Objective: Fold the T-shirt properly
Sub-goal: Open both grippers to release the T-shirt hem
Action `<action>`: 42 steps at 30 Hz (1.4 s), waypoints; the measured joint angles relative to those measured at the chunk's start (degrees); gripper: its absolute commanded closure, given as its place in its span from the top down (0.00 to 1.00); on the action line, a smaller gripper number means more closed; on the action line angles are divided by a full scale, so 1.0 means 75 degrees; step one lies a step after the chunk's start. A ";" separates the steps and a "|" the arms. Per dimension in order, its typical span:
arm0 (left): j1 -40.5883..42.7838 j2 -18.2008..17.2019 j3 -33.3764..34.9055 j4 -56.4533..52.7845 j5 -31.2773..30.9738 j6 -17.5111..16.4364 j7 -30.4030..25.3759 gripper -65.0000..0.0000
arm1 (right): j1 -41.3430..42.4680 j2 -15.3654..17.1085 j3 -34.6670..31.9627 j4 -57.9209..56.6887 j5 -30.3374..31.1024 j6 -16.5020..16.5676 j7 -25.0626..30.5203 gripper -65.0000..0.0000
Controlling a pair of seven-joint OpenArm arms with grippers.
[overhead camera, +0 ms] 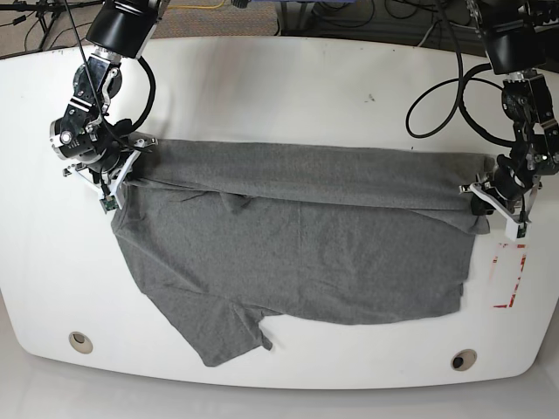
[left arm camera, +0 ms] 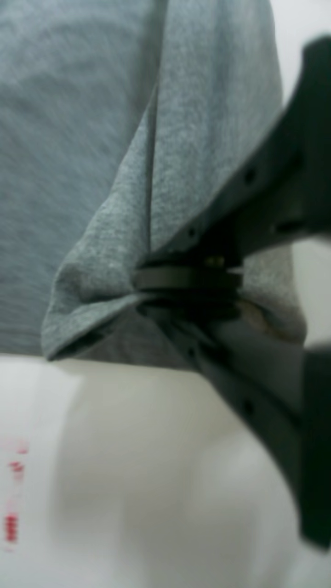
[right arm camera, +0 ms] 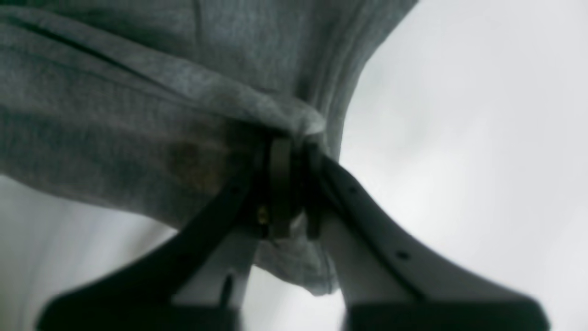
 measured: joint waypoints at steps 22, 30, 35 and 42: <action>-0.0344 -0.0006 0.0006 0.1201 0.0938 0.0067 0.0079 0.67 | -0.0157 -0.0146 0.0172 0.2159 -0.0087 -0.0020 -0.0699 0.97; 0.0548 0.0009 -0.0070 0.1816 0.0927 0.0047 0.0265 0.67 | -0.0309 -0.0612 0.1000 0.1906 -0.0087 -0.0023 -0.0711 0.97; 0.0790 0.0195 -0.0501 0.1985 0.0921 0.0050 0.0280 0.67 | -0.0356 -0.0644 0.1195 0.1291 -0.0082 -0.0026 -0.0344 0.97; 0.0839 0.0294 -0.0784 0.1985 0.0938 0.0070 0.0280 0.67 | -0.0420 -0.0682 0.1215 0.0443 -0.0087 -0.0035 0.0108 0.97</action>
